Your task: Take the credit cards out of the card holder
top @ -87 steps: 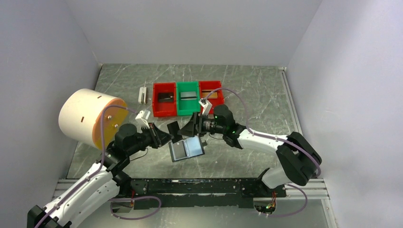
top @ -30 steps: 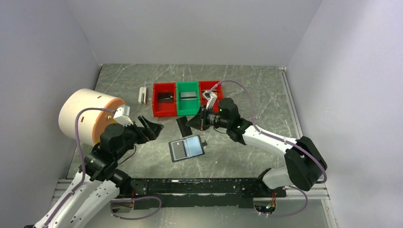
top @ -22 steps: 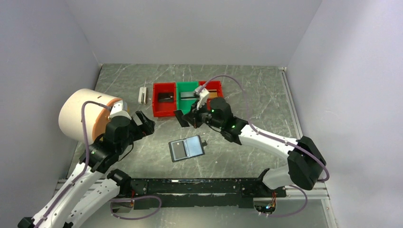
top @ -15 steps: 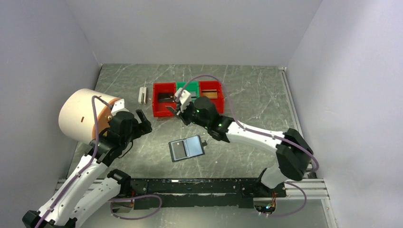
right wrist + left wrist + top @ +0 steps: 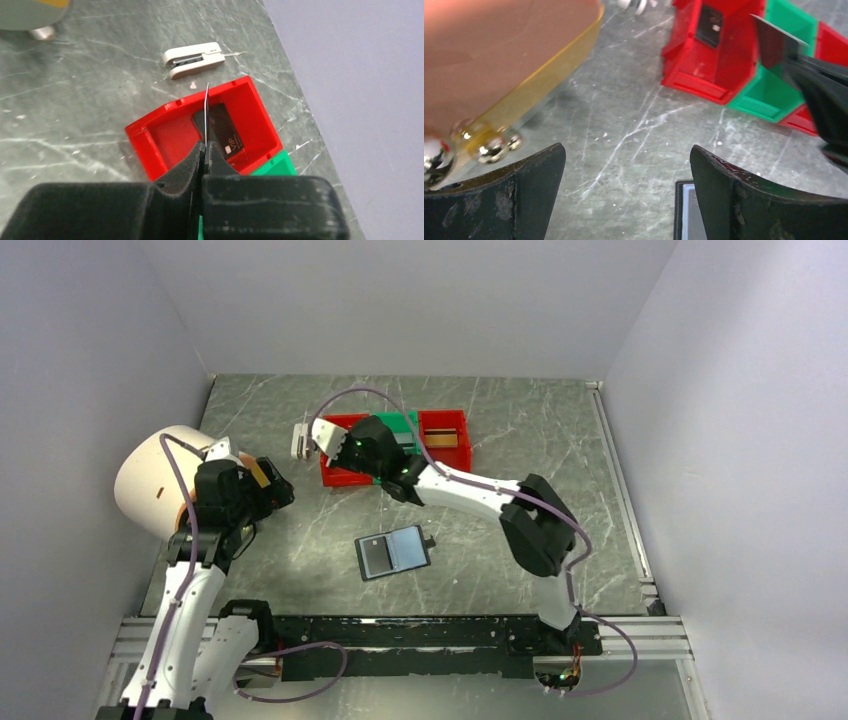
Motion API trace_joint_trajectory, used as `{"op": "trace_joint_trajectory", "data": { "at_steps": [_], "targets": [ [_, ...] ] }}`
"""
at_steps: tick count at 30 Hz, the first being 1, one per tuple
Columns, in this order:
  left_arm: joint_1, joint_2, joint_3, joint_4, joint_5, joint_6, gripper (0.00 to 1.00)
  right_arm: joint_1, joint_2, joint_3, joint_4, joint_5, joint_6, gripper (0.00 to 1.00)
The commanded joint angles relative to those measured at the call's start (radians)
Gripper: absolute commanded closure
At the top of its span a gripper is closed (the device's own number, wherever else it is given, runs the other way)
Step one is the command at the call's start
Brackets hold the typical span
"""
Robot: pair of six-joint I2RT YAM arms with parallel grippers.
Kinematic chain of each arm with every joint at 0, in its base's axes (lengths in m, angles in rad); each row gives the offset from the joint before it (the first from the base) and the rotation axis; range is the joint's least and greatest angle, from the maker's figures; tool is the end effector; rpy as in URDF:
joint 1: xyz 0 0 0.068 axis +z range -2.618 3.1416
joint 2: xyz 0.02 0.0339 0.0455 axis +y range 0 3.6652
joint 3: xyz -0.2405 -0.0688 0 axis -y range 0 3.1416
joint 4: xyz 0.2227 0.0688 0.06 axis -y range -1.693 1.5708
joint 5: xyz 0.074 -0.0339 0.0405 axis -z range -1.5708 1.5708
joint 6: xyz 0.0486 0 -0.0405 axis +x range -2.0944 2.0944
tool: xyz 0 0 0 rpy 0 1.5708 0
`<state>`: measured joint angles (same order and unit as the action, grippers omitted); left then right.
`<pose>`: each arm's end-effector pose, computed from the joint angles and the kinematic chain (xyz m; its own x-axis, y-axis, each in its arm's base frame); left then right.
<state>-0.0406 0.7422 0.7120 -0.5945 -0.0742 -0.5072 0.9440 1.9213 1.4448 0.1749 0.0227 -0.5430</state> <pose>0.1665 -0.0032 0.2577 -0.5013 -0.4644 -0.7301 -0.3010 0.8846 -0.3561 0.2619 0.3598 0.2541 0.2626 -0.5180 -0.8140 -0.7724 0.3928 -0.4992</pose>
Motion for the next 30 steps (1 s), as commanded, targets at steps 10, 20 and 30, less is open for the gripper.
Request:
{"op": "trace_joint_trajectory", "data": {
  "at_steps": [10,20,30],
  "targets": [
    [0.018,-0.065,-0.018,0.160,0.270,0.098,0.01,-0.013,0.277,0.249,-0.088,0.121,-0.213,1.00],
    [0.018,-0.097,-0.023,0.171,0.279,0.098,0.00,-0.029,0.426,0.396,-0.126,0.183,-0.320,1.00],
    [0.018,-0.129,-0.022,0.169,0.256,0.097,0.00,-0.056,0.545,0.517,-0.140,0.164,-0.369,1.00]
  ]
}}
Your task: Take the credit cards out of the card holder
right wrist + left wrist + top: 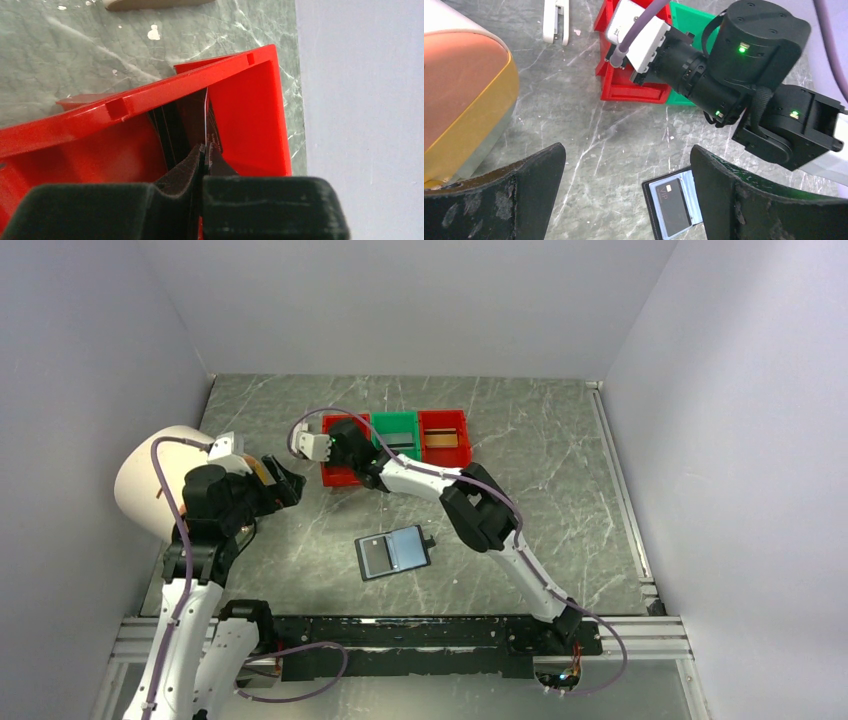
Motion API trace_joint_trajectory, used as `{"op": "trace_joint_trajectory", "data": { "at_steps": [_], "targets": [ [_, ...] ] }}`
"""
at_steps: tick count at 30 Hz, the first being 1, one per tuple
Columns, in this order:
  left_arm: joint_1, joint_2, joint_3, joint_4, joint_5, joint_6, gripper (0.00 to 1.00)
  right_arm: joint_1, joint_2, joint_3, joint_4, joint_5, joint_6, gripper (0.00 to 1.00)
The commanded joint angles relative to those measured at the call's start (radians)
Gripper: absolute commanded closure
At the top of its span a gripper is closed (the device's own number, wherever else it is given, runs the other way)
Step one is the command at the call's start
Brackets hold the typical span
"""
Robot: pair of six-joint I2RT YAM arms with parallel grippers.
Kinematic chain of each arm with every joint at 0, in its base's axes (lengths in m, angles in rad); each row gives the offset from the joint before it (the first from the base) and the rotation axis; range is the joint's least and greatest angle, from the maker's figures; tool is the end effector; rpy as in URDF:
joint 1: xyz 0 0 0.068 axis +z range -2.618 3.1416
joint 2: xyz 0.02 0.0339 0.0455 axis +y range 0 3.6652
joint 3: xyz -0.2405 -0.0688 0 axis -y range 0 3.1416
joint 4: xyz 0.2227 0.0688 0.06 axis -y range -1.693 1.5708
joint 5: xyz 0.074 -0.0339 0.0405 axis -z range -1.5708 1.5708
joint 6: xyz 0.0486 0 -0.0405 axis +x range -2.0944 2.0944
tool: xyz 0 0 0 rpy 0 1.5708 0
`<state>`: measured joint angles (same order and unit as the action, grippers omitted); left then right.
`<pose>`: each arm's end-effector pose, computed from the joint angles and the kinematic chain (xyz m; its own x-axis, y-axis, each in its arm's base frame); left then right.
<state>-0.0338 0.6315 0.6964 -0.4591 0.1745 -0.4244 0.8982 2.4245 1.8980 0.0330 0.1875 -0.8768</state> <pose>0.1564 -0.0137 0.2830 -0.4295 -0.3912 -0.8139 0.0183 0.8973 -0.4410 0.3380 0.4098 0.1538 0.3233 -0.8062 -0.4954 -0.6530 0.1888 -0.7335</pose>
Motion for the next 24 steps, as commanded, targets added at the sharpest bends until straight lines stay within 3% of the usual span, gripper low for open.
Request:
{"op": "trace_joint_trajectory", "data": {
  "at_steps": [1,11,12,14,21,24],
  "targets": [
    [0.011,-0.023,-0.008,0.034,0.005,0.014,0.00,-0.010,0.050,0.069,0.012,-0.006,-0.039,1.00],
    [0.011,-0.046,-0.008,0.032,-0.018,0.010,0.01,-0.032,0.101,0.094,0.028,-0.003,-0.073,0.96],
    [0.011,-0.046,-0.008,0.032,-0.017,0.012,0.00,-0.034,0.100,0.086,0.038,-0.003,-0.071,0.94],
    [0.011,-0.047,-0.009,0.034,-0.017,0.011,0.00,-0.038,0.096,0.074,0.054,0.000,-0.067,0.77],
    [0.011,-0.045,-0.010,0.035,-0.013,0.011,0.00,-0.043,0.099,0.092,0.022,-0.028,-0.046,0.71],
    [0.011,-0.043,-0.010,0.037,-0.009,0.012,0.00,-0.045,0.091,0.092,0.003,-0.044,-0.026,0.64]
  ]
}}
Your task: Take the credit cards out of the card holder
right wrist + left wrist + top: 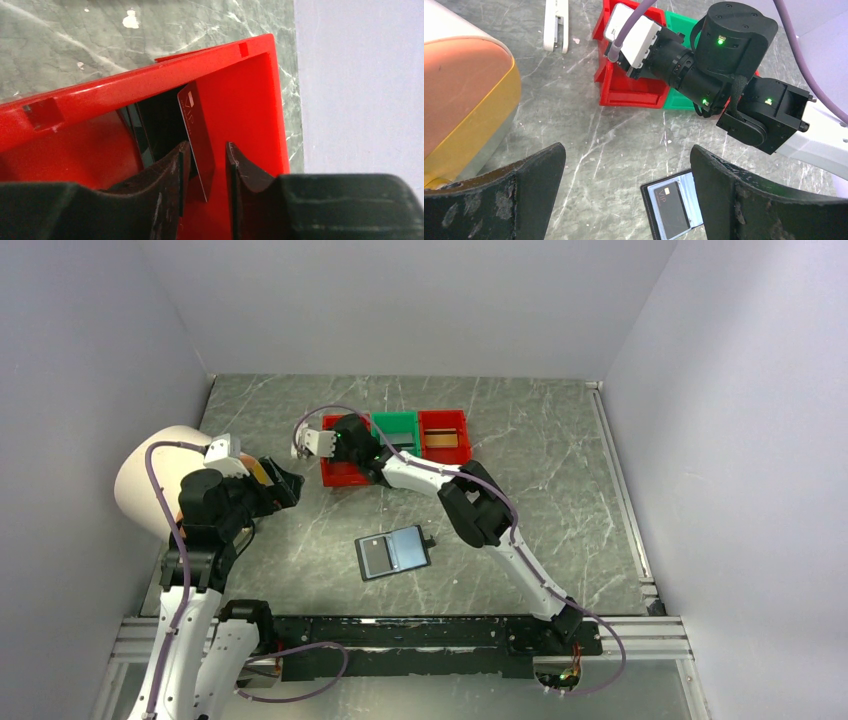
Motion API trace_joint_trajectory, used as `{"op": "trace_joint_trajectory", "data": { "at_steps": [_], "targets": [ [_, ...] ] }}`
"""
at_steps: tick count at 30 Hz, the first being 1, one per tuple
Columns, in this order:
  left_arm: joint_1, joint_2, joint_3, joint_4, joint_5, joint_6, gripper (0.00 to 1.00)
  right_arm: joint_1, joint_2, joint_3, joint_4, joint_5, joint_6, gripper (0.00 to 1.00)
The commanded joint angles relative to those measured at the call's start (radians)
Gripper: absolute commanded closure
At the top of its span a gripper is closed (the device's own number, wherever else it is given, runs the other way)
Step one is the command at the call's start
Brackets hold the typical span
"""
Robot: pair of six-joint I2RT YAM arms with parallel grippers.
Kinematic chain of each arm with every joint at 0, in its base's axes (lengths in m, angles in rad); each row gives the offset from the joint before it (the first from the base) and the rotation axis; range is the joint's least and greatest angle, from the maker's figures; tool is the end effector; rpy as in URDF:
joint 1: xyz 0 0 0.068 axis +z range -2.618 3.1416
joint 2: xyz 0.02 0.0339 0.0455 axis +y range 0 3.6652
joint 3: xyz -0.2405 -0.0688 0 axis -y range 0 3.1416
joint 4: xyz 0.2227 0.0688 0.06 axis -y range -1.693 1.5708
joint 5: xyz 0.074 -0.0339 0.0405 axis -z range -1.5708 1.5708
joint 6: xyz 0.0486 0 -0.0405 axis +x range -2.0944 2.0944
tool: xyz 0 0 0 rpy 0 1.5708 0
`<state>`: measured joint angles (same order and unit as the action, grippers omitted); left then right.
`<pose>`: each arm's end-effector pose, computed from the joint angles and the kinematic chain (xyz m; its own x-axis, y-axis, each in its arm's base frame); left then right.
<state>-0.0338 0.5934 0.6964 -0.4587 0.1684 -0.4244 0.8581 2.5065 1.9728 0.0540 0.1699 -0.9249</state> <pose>0.1499 -0.0132 0.2881 -0.3956 -0.3928 -0.8302 0.0301 0.8979 -0.4392 0.3619 0.4062 0.1383 0.3355 -0.8154 -0.4717 -0.6308 0.1774 -0.7554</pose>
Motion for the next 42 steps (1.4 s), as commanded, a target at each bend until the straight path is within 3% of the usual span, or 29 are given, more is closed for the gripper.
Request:
{"op": "trace_joint_trajectory", "data": {
  "at_steps": [1,14,21,25,27,29,31,34,38,42],
  "targets": [
    [0.011,-0.005,-0.011,0.038,-0.002,0.013,0.01,-0.005,0.005,0.017,-0.033,-0.045,0.024,0.62],
    [0.011,-0.001,-0.011,0.038,0.006,0.014,0.00,-0.013,-0.064,0.000,-0.059,-0.107,0.078,0.49],
    [0.011,-0.008,-0.009,0.034,-0.005,0.012,0.01,-0.011,-0.250,-0.107,0.046,-0.123,0.266,0.45],
    [0.011,-0.017,-0.009,0.036,-0.005,0.012,0.00,-0.011,-0.450,-0.294,0.140,-0.078,0.491,0.36],
    [0.011,-0.017,-0.011,0.038,-0.002,0.011,0.01,-0.004,-0.571,-0.395,0.133,0.018,0.653,0.32],
    [0.011,-0.014,-0.012,0.040,0.001,0.012,0.00,-0.004,-0.679,-0.470,0.028,0.095,0.925,0.31],
    [0.011,-0.009,-0.013,0.041,0.009,0.013,0.00,-0.009,-0.771,-0.548,-0.125,0.067,1.148,0.26],
    [0.011,0.001,-0.016,0.048,0.023,0.015,0.00,-0.010,-0.902,-0.731,-0.222,-0.032,1.320,0.27],
    [0.011,0.019,-0.015,0.052,0.046,0.022,0.01,-0.010,-1.065,-1.006,-0.186,-0.088,1.495,0.30],
    [0.011,0.031,-0.024,0.065,0.082,0.025,0.00,-0.012,-1.163,-1.153,-0.155,-0.109,1.614,0.30]
  ]
}}
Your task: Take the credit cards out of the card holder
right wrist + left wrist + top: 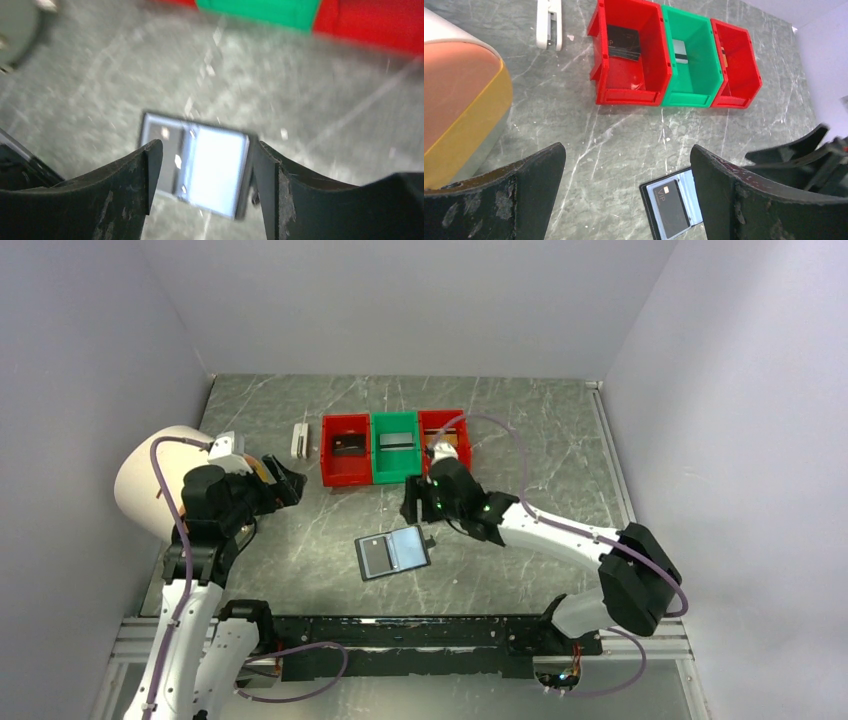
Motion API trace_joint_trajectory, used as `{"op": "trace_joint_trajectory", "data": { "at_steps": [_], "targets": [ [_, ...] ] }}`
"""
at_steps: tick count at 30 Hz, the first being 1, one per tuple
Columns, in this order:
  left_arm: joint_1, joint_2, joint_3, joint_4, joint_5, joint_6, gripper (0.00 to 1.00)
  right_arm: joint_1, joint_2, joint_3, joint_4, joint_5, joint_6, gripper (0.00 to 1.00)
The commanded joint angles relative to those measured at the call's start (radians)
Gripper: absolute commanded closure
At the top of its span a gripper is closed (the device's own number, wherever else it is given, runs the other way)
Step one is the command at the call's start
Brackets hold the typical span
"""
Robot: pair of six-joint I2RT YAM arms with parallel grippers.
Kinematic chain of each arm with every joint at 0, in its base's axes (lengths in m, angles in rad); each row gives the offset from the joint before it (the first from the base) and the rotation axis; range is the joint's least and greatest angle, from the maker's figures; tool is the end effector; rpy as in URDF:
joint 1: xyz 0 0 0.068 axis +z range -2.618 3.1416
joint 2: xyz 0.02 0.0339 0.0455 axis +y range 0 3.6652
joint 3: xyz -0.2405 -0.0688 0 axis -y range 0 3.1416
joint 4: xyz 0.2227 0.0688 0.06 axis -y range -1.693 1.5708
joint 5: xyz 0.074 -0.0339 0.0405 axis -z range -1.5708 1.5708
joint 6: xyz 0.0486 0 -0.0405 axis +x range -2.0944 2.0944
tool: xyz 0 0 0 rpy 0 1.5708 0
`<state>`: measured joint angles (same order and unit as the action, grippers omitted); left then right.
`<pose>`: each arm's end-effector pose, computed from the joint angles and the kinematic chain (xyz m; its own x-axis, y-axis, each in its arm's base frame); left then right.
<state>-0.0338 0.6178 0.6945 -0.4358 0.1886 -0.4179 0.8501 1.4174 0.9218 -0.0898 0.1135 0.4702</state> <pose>0.1550 -0.0144 0.2869 -0.4057 -0.3852 -0.8289 0.0481 0.8966 -0.4402 0.2085 0.2290 0.2305 -0.6350 -0.0409 -0.7714 -0.4448 0.8358 0.3218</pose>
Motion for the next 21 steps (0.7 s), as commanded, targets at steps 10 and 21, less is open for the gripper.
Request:
{"op": "trace_joint_trajectory", "data": {
  "at_steps": [10,21],
  "targets": [
    [-0.019,0.113,-0.070,0.101,0.331,-0.031,0.10,-0.005,-0.033,-0.237,0.060,-0.208,0.357,0.38],
    [-0.382,0.254,-0.197,0.203,0.156,-0.246,0.27,-0.004,0.090,-0.236,0.203,-0.399,0.353,0.52]
  ]
}}
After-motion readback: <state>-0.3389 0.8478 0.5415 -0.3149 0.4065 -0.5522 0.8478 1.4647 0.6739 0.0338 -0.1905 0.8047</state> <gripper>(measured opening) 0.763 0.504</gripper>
